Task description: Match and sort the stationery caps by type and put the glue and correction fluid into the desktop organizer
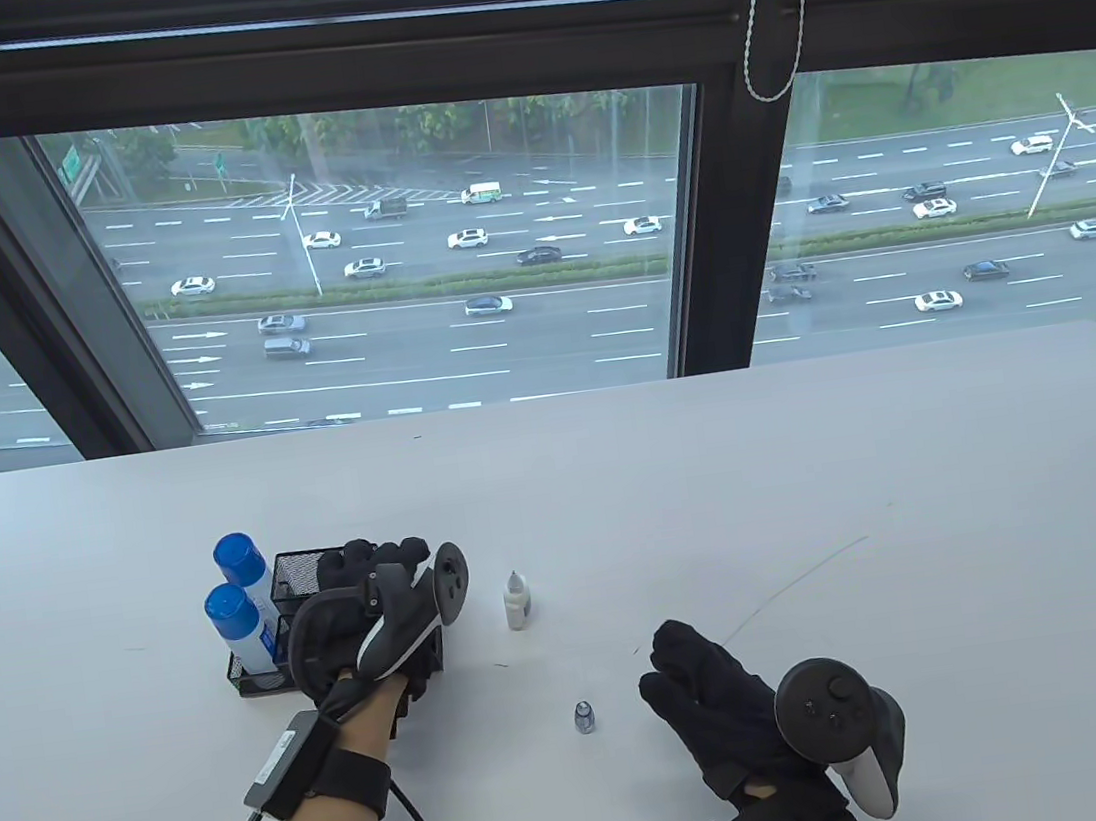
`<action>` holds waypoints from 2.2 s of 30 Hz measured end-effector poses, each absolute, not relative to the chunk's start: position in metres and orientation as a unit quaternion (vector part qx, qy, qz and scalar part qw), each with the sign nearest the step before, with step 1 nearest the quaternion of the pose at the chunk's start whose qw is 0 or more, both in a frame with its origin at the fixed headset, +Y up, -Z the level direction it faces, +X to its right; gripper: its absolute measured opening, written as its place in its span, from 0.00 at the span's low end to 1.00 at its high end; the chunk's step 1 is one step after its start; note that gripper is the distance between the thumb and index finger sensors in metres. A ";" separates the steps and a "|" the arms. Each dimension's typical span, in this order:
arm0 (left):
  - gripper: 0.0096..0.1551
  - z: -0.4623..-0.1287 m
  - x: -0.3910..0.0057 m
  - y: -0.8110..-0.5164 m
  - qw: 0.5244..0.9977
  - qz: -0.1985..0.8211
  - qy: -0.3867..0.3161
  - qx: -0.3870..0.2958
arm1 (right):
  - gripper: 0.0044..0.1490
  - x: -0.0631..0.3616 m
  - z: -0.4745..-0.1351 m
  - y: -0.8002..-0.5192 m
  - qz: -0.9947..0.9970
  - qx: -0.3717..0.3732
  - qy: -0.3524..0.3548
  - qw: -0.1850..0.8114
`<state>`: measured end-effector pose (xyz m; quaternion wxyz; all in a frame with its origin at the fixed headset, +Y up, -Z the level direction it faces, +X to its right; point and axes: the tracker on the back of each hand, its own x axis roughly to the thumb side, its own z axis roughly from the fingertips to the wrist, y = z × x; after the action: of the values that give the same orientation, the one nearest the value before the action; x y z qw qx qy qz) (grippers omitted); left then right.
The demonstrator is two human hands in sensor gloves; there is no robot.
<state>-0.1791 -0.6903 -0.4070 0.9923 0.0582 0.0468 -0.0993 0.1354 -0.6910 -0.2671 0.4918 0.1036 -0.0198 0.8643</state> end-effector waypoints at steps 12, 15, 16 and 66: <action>0.27 -0.408 -0.177 -0.699 0.991 -0.125 0.038 0.042 | 0.42 0.136 -0.268 -0.692 0.864 0.103 -0.014 0.493; 0.31 -0.403 -0.177 -0.694 0.992 -0.110 0.034 0.048 | 0.42 0.136 -0.268 -0.692 0.863 0.104 -0.013 0.494; 0.32 -0.402 -0.176 -0.691 0.993 -0.105 0.031 0.054 | 0.42 0.136 -0.268 -0.692 0.863 0.104 -0.013 0.495; 0.39 -0.425 -0.108 -0.760 0.985 0.150 0.057 -0.070 | 0.41 0.138 -0.269 -0.695 0.854 0.106 -0.009 0.509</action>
<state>-0.1081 -0.7603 -0.4249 0.9845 -0.0703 0.0570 0.1502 0.1378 -0.6948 -0.2693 0.5086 0.1058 -0.0089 0.8544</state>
